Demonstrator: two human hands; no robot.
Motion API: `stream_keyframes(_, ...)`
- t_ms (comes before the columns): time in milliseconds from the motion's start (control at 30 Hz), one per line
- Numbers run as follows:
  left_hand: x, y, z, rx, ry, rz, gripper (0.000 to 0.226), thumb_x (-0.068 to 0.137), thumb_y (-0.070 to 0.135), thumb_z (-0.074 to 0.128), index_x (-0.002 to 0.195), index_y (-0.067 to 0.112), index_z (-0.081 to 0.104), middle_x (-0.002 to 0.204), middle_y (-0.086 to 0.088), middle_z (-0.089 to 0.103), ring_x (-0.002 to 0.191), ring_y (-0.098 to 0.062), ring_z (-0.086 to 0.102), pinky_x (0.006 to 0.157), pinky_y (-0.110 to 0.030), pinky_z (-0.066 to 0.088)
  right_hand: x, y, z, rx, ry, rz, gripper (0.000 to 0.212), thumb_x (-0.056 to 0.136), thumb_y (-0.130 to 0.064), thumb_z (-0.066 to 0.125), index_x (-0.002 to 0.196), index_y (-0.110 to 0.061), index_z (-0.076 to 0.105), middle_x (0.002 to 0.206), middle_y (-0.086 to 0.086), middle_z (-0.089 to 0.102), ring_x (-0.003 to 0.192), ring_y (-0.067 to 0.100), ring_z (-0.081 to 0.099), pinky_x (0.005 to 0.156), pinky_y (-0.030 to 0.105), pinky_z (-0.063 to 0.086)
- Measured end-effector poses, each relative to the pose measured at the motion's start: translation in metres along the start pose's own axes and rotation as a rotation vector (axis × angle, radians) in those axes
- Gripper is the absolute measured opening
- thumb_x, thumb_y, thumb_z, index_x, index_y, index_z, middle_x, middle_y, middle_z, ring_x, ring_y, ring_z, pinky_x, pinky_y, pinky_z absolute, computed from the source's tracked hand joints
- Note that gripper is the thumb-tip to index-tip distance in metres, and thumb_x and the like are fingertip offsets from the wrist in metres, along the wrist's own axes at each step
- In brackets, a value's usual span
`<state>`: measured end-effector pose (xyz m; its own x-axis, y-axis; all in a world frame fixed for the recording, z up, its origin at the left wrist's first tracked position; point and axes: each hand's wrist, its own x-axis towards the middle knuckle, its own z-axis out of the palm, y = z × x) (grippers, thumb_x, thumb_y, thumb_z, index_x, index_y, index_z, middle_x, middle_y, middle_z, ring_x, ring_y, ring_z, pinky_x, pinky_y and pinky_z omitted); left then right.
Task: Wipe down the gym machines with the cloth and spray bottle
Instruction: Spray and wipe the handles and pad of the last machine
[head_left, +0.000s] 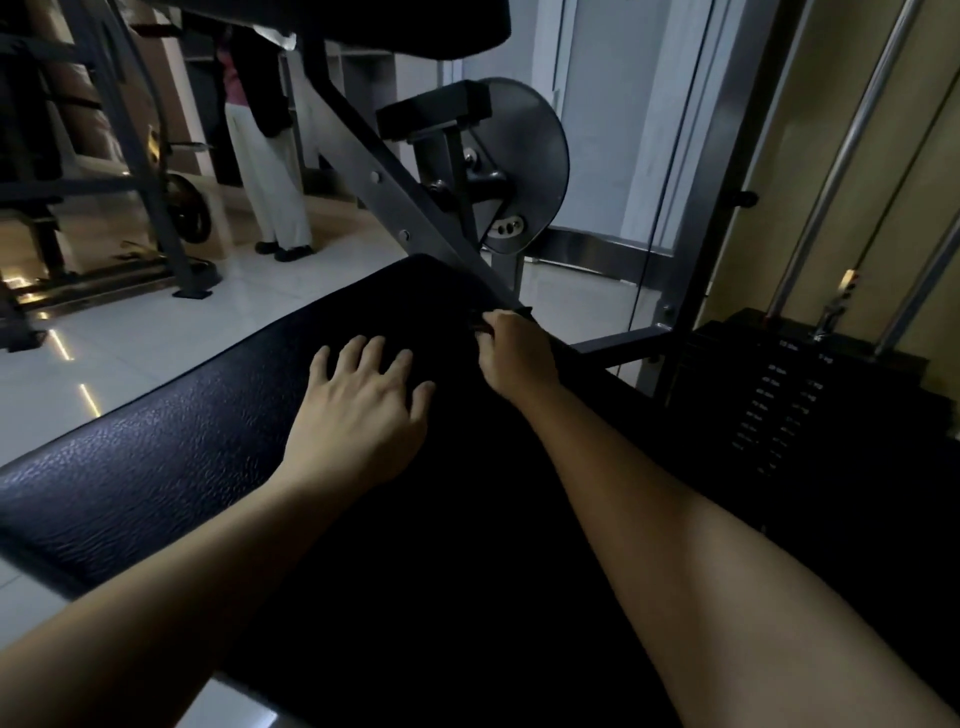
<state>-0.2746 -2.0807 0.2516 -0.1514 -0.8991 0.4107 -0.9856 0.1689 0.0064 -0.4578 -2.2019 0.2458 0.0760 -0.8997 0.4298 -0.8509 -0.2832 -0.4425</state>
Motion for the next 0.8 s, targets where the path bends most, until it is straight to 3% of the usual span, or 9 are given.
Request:
stream_keyframes(67,0.0,-0.001,-0.001,-0.006,-0.018,-0.005,0.072,0.095,0.058,0.013,0.147,0.022,0.045,0.156,-0.008,0.04,0.149,-0.027,0.026,0.122,-0.053,0.016,-0.007,0.024,-0.007,-0.03,-0.038,-0.01,0.035,0.102,-0.022,0.045,0.129,-0.006,0.061,0.138,0.013,0.056,0.125,0.034,0.052,0.1,0.041,0.043)
stream_keyframes(167,-0.001,-0.002,-0.001,-0.003,-0.028,-0.002,0.076,0.093,0.062,0.01,0.149,0.023,0.043,0.158,-0.007,0.037,0.15,-0.027,0.024,0.122,-0.053,0.015,-0.039,0.087,-0.031,-0.088,0.021,0.234,0.03,0.102,-0.029,0.042,0.113,-0.011,0.063,0.12,0.014,0.062,0.108,0.036,0.06,0.082,0.041,0.048)
stream_keyframes(300,-0.003,0.002,-0.006,-0.015,-0.038,-0.006,0.08,0.091,0.063,0.007,0.149,0.022,0.043,0.158,-0.008,0.037,0.15,-0.027,0.024,0.123,-0.053,0.014,-0.087,0.154,-0.075,-0.093,0.13,0.789,0.034,0.102,-0.02,0.045,0.128,-0.004,0.06,0.13,0.026,0.059,0.119,0.044,0.056,0.097,0.047,0.047)
stream_keyframes(367,-0.005,0.002,-0.01,-0.043,-0.049,-0.007,0.081,0.09,0.063,0.007,0.15,0.02,0.042,0.158,-0.009,0.036,0.15,-0.028,0.022,0.123,-0.053,0.012,-0.095,0.154,-0.087,-0.095,0.163,0.859,0.035,0.099,-0.016,0.049,0.13,-0.004,0.059,0.131,0.026,0.057,0.12,0.044,0.055,0.099,0.047,0.046)
stream_keyframes(467,-0.005,0.003,-0.011,-0.052,-0.046,-0.008,0.08,0.091,0.063,0.008,0.149,0.021,0.042,0.158,-0.009,0.035,0.15,-0.028,0.022,0.123,-0.053,0.011,-0.081,0.131,-0.081,-0.111,0.256,0.732,0.031,0.1,-0.022,0.048,0.123,-0.011,0.064,0.124,0.022,0.061,0.115,0.042,0.057,0.096,0.046,0.048)
stream_keyframes(600,-0.005,0.002,-0.012,-0.053,-0.05,0.0,0.079,0.091,0.062,0.008,0.148,0.021,0.043,0.156,-0.009,0.037,0.149,-0.028,0.024,0.123,-0.052,0.012,-0.053,0.072,-0.063,0.112,0.342,0.513,0.028,0.1,-0.029,0.051,0.107,-0.008,0.067,0.108,0.018,0.067,0.101,0.035,0.063,0.083,0.04,0.05)
stream_keyframes(667,-0.004,0.001,-0.011,-0.049,-0.051,0.003,0.079,0.09,0.062,0.008,0.148,0.021,0.044,0.155,-0.009,0.037,0.148,-0.028,0.024,0.123,-0.052,0.013,-0.042,0.035,-0.06,0.331,0.206,0.301,0.021,0.096,-0.032,0.062,0.101,-0.013,0.07,0.098,0.006,0.069,0.091,0.024,0.064,0.077,0.032,0.049)
stream_keyframes(733,-0.004,0.001,-0.008,-0.035,-0.037,-0.007,0.076,0.091,0.061,0.011,0.146,0.021,0.046,0.154,-0.009,0.04,0.148,-0.028,0.026,0.122,-0.052,0.014,-0.04,0.01,-0.056,0.502,-0.04,0.164,0.019,0.093,-0.032,0.066,0.101,-0.016,0.073,0.101,0.002,0.071,0.096,0.018,0.066,0.085,0.032,0.05)
stream_keyframes(800,-0.003,0.001,-0.005,-0.031,-0.017,-0.02,0.073,0.093,0.061,0.014,0.142,0.022,0.049,0.151,-0.009,0.043,0.146,-0.029,0.029,0.122,-0.052,0.016,-0.038,0.01,-0.043,0.376,-0.088,0.085,0.019,0.093,-0.032,0.065,0.104,-0.02,0.075,0.112,0.002,0.067,0.107,0.02,0.063,0.095,0.035,0.049)
